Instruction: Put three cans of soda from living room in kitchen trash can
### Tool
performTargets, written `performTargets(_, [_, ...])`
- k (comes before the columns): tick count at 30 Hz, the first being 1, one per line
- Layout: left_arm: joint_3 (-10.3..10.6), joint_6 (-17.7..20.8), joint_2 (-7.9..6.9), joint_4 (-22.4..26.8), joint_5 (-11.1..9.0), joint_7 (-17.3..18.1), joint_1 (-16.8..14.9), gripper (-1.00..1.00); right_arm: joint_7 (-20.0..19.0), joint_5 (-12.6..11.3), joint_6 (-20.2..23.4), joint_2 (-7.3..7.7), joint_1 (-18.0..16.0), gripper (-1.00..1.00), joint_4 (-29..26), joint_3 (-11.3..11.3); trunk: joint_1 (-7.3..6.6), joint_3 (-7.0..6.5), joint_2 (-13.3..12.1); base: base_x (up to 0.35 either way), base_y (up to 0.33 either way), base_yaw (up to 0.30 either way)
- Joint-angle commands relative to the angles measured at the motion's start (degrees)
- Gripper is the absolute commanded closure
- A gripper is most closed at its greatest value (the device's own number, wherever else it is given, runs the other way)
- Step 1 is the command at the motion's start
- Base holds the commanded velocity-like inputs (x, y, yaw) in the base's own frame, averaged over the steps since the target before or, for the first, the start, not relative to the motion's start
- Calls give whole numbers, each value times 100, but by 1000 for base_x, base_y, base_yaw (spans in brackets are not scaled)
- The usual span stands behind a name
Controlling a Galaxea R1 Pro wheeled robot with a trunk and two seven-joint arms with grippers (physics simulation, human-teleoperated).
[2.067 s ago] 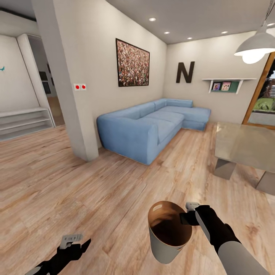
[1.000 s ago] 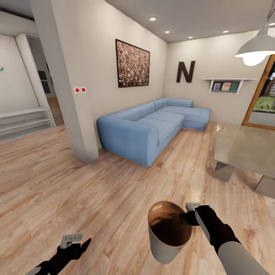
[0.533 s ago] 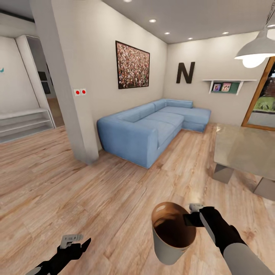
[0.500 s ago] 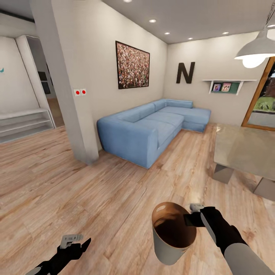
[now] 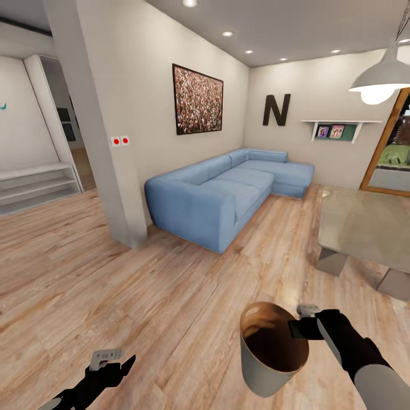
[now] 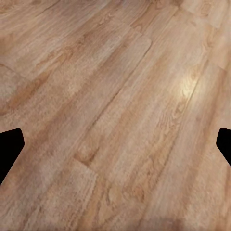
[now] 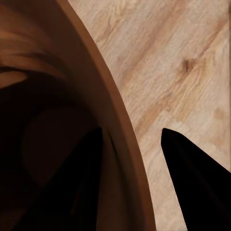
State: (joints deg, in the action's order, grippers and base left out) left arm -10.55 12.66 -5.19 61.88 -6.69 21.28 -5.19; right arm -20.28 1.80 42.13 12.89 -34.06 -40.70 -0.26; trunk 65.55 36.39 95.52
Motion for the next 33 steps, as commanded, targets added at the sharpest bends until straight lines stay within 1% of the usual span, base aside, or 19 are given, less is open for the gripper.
performTargets(1, [0,0,0,-1,1,0,0,-100,1,-81,-36,11,11,100,-1,0,-23,-19,-41,0,0,0])
performTargets(2, [0,0,0,-1,1,0,0,-100,-3,-76,-110,20,29,100,1,0,-45,-37,-82,0,0,0])
performTargets(3, [0,0,0,-1,1,-1,0,-100,-9,-69,-301,33,89,100,7,0,-67,-55,-122,0,0,0])
performTargets(6, [0,-2,2,-1,1,-5,0,-100,-14,-75,-624,55,233,100,21,0,-133,-109,-242,0,0,0])
performTargets(8, [0,-2,5,-1,1,-8,0,-100,-17,-83,-749,68,289,100,37,0,-177,-145,-322,0,0,0])
performTargets(14, [0,-3,12,-5,1,-9,0,-100,-19,-110,-860,79,335,100,77,0,-308,-252,-563,0,0,0])
performTargets(33, [0,0,26,-9,9,-10,0,-100,-28,-154,-915,67,448,100,115,-5,-726,-593,-1325,0,0,0])
